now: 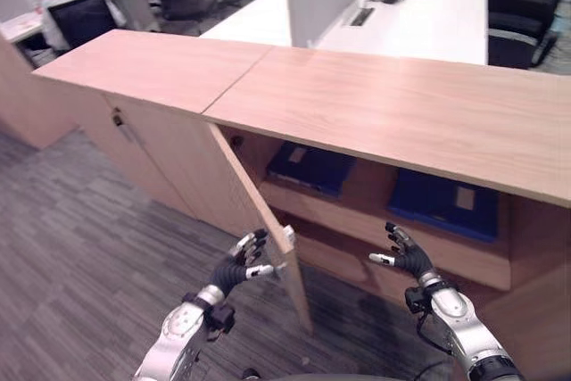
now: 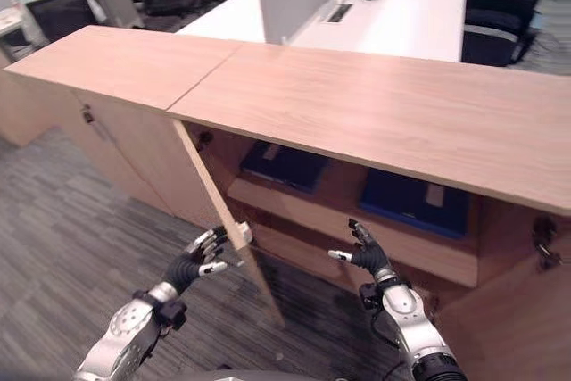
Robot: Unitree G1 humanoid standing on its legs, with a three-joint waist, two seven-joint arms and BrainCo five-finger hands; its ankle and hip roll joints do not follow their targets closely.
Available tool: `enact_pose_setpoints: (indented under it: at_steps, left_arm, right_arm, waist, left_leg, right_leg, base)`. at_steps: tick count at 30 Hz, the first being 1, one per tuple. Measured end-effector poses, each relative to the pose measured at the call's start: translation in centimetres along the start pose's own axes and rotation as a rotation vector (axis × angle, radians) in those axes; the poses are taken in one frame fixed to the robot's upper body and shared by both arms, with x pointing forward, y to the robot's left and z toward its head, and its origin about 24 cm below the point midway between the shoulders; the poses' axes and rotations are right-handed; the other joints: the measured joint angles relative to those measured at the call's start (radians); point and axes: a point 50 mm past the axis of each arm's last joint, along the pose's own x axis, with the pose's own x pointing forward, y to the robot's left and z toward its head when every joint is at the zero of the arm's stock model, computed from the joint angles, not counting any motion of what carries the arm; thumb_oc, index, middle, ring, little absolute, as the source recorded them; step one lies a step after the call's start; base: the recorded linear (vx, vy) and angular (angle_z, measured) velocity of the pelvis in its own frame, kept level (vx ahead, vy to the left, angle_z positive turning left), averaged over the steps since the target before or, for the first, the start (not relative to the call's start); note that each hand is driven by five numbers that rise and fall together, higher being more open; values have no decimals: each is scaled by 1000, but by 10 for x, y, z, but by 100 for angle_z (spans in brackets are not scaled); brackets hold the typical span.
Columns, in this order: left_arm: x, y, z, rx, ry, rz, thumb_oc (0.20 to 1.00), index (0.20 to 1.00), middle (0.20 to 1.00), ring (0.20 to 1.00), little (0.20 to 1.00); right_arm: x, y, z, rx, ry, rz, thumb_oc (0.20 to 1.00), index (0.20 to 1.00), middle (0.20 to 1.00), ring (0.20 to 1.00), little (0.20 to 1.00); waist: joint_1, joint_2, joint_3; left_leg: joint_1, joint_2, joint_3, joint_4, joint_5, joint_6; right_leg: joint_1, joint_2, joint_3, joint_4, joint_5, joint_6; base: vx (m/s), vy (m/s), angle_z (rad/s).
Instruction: Put the empty folder in the office cabinet
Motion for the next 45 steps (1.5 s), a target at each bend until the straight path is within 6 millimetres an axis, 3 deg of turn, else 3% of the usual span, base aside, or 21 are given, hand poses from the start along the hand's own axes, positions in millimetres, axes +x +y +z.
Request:
enact_pose_setpoints:
  at_steps: [2, 3, 4, 5, 6, 7, 8, 9, 10, 12, 13, 15, 19, 25, 27, 30, 37, 41, 45]
  left_arm:
    - [2, 0, 3, 1, -11, 1, 1000, 1000, 1000, 1000, 1000]
    - [5, -1, 5, 4, -21, -4, 1000, 1000, 1000, 1000, 1000]
    - [7, -5, 6, 6, -28, -13, 1000, 1000, 1000, 1000, 1000]
    - [9, -6, 7, 5, -34, -15, 1000, 1000, 1000, 1000, 1000]
    - [10, -10, 7, -5, -39, -20, 1000, 1000, 1000, 1000, 1000]
    - [11, -12, 7, -8, -45, -29, 1000, 1000, 1000, 1000, 1000]
    - [14, -16, 10, -3, -56, -49, 1000, 1000, 1000, 1000, 1000]
    - [15, -19, 14, -4, -74, -62, 1000, 1000, 1000, 1000, 1000]
    - [13, -15, 17, -2, -94, -40, 1000, 1000, 1000, 1000, 1000]
    - [11, -9, 20, 8, -103, -10, 1000, 1000, 1000, 1000, 1000]
    - [12, -6, 20, 15, -99, 2, 1000, 1000, 1000, 1000, 1000]
    - [12, -3, 17, 37, -82, 28, 1000, 1000, 1000, 1000, 1000]
    - [19, 28, 18, 84, -70, 195, 1000, 1000, 1000, 1000, 1000]
    - [22, 65, 19, 129, -33, 352, 1000, 1000, 1000, 1000, 1000]
    - [14, 89, 15, 146, 14, 438, 1000, 1000, 1000, 1000, 1000]
    - [4, 106, 22, 184, 18, 506, 1000, 1000, 1000, 1000, 1000]
    - [-4, 142, 41, 278, 49, 591, 1000, 1000, 1000, 1000, 1000]
    - [-3, 152, 52, 269, 18, 650, 1000, 1000, 1000, 1000, 1000]
    - [-1, 146, 49, 219, -13, 668, 1000, 1000, 1000, 1000, 1000]
  right_arm:
    - [0, -1, 0, -5, 4, -4, 1000, 1000, 1000, 1000, 1000]
    - [1, -1, 1, -7, 1, -9, 1000, 1000, 1000, 1000, 1000]
    - [5, 1, 4, -15, -6, -2, 1000, 1000, 1000, 1000, 1000]
    - [10, 5, 10, -21, -23, 13, 1000, 1000, 1000, 1000, 1000]
    - [15, 7, 17, -31, -47, 25, 1000, 1000, 1000, 1000, 1000]
    - [20, 6, 26, -33, -75, 25, 1000, 1000, 1000, 1000, 1000]
    - [24, 4, 33, -37, -96, 19, 1000, 1000, 1000, 1000, 1000]
    - [23, 0, 34, -42, -98, 11, 1000, 1000, 1000, 1000, 1000]
    - [21, 5, 29, -15, -90, 12, 1000, 1000, 1000, 1000, 1000]
    - [15, 10, 20, 8, -63, 22, 1000, 1000, 1000, 1000, 1000]
    - [13, 10, 15, 16, -48, 19, 1000, 1000, 1000, 1000, 1000]
    - [7, 14, 6, 33, -23, 21, 1000, 1000, 1000, 1000, 1000]
    - [3, 18, 8, 39, -38, 59, 1000, 1000, 1000, 1000, 1000]
    - [-1, 22, 4, 50, -27, 98, 1000, 1000, 1000, 1000, 1000]
    - [-5, 23, -1, 61, -12, 109, 1000, 1000, 1000, 1000, 1000]
    - [-16, 25, -16, 102, 39, 117, 1000, 1000, 1000, 1000, 1000]
    - [-18, 29, -18, 102, 47, 145, 1000, 1000, 1000, 1000, 1000]
    - [-19, 31, -19, 101, 49, 161, 1000, 1000, 1000, 1000, 1000]
    - [-19, 32, -19, 101, 51, 167, 1000, 1000, 1000, 1000, 1000]
  waist:
    - [-16, 4, 15]
    - [-10, 3, 27]
    - [17, -9, 47]
    - [38, -31, 56]
    - [56, -46, 62]
    - [53, -55, 69]
    - [40, -48, 72]
    - [39, -22, 76]
    - [55, -8, 87]
    - [38, -37, 87]
    - [29, -49, 88]
    - [5, -47, 89]
    - [-28, -44, 83]
    - [-66, -85, 47]
    - [-72, -102, 9]
    - [-95, -144, -26]
    - [-98, -157, -38]
    - [-97, -160, -39]
    - [-94, -166, -40]
  left_leg:
    - [3, 2, -57, 21, 3, -5]
    - [0, -2, -144, 45, 5, -6]
    - [-18, -5, -287, 109, 6, -5]
    - [-69, -41, -457, 180, -42, -31]
    - [-73, -98, -583, 136, -96, -72]
    - [-76, -147, -646, 72, -126, -76]
    - [-75, -217, -662, -22, -148, -50]
    - [-71, -234, -634, -31, -183, 0]
    - [-64, -209, -580, -33, -162, 2]
    - [-39, -191, -549, -69, -146, -7]
    - [-23, -194, -546, -87, -119, -13]
    - [7, -201, -542, -87, -119, -7]
    - [32, -198, -507, -78, -122, -7]
    - [71, -196, -444, -88, -140, -6]
    - [70, -194, -415, -88, -152, 0]
    - [70, -197, -395, -88, -157, 3]
    - [72, -202, -358, -88, -157, 2]
    - [71, -202, -355, -88, -156, 1]
    - [70, -203, -357, -88, -156, 1]
  right_leg:
    - [6, 3, 29, -39, 37, -7]
    - [-6, 6, 71, -38, 38, -19]
    - [-21, 3, 126, -39, 51, -36]
    - [-44, -13, 194, -38, 61, -52]
    - [-75, -36, 244, -39, 62, -54]
    - [-96, -47, 271, -39, 63, -55]
    - [-117, -50, 302, -39, 75, -36]
    - [-118, -25, 307, -40, 81, -23]
    - [-124, 5, 319, -31, 88, -1]
    - [-129, 25, 277, 49, 66, -1]
    - [-83, 25, 261, -13, 59, 4]
    - [-40, 21, 255, -40, 67, 8]
    - [-26, 22, 264, -40, 69, 3]
    - [-24, 28, 318, -40, 62, 5]
    - [-40, 27, 337, -40, 62, 4]
    - [-48, 22, 346, -40, 67, 12]
    - [-70, 22, 380, -40, 92, 13]
    - [-73, 22, 382, -34, 94, 16]
    - [-72, 21, 381, -36, 94, 16]
  base:
    - [-55, -164, -62]
    - [-12, -182, -89]
    - [-12, -153, -120]
    - [-4, -112, -147]
    - [20, -79, -125]
    - [83, -50, -109]
    - [113, -19, -88]
    - [149, 4, -138]
    - [135, 9, -129]
    - [114, 27, -72]
    - [101, 37, -6]
    - [80, 28, 1]
    - [72, 38, -11]
    - [94, 113, -27]
    - [41, 70, -45]
    - [60, 101, -22]
    - [31, 76, -15]
    - [9, 42, -3]
    - [10, 44, 1]
